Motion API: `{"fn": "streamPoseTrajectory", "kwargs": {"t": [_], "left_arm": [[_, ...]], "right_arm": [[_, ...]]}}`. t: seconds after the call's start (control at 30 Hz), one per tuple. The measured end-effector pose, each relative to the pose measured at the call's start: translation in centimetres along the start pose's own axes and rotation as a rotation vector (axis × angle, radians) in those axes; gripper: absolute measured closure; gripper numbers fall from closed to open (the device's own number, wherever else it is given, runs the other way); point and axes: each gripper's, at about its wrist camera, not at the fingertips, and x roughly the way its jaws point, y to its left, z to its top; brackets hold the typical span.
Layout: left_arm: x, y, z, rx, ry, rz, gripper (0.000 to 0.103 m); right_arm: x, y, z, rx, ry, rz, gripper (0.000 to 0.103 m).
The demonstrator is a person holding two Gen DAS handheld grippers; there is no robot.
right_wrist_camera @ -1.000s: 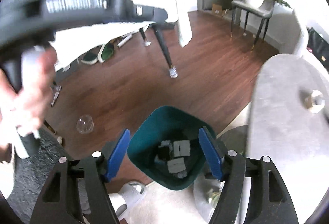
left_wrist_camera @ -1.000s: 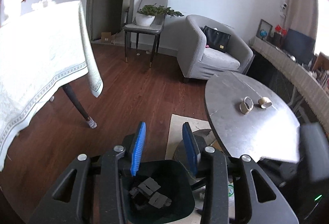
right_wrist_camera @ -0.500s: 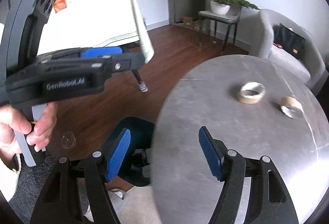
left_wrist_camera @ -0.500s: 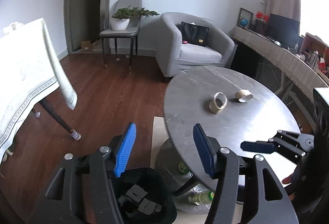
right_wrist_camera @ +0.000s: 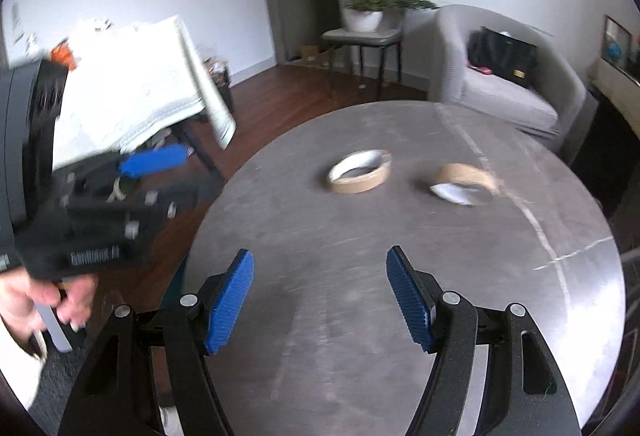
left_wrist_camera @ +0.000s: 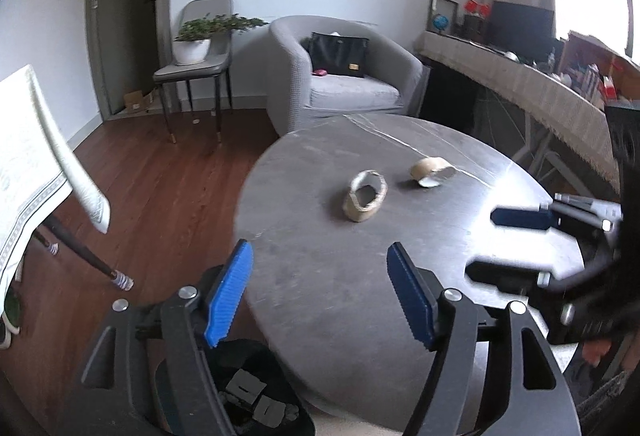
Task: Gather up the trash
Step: 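Grasp the torn brown tape roll with the left tool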
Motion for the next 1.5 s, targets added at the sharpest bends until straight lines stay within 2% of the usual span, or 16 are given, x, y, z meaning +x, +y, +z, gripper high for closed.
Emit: {"fn": "streamPoseTrajectory", "kwargs": {"t": [0.23, 0.6, 0.7, 1.03, 1.23, 1.37, 1.5], "left_arm": [[2.4, -2.5, 0.2, 0.076, 0.026, -0.013, 0.030], [6.4, -3.5, 2.0, 0.122, 0.059, -0.037, 0.030], [7.8, -3.9, 2.4, 0.148, 0.076, -0.034, 0.030], [11.0, -3.4, 3.2, 0.104, 0.114, -0.065, 0.030], [12.5, -3.3, 3.6, 0.102, 0.169, -0.081, 0.040], [12.8, -3.3, 3.9, 0.108, 0.175, -0.074, 0.046], [13.2, -3.3, 3.7, 0.123, 0.198, -0.069, 0.061]], "right_arm": [[-0.7, -4.2, 0.6, 0.091, -0.036, -0.039, 0.033], [-0.1, -8.6, 1.0, 0.199, -0.043, -0.058, 0.033], [0.5, -9.2, 1.2, 0.219, -0.042, -0.069, 0.027], [3.5, -11.0, 2.0, 0.275, -0.023, -0.080, 0.022], [4.6, -11.6, 2.5, 0.292, -0.011, -0.095, 0.018], [5.6, -11.7, 3.0, 0.284, 0.005, -0.103, 0.017], [6.7, -11.3, 3.4, 0.243, 0.035, -0.144, 0.017]]}}
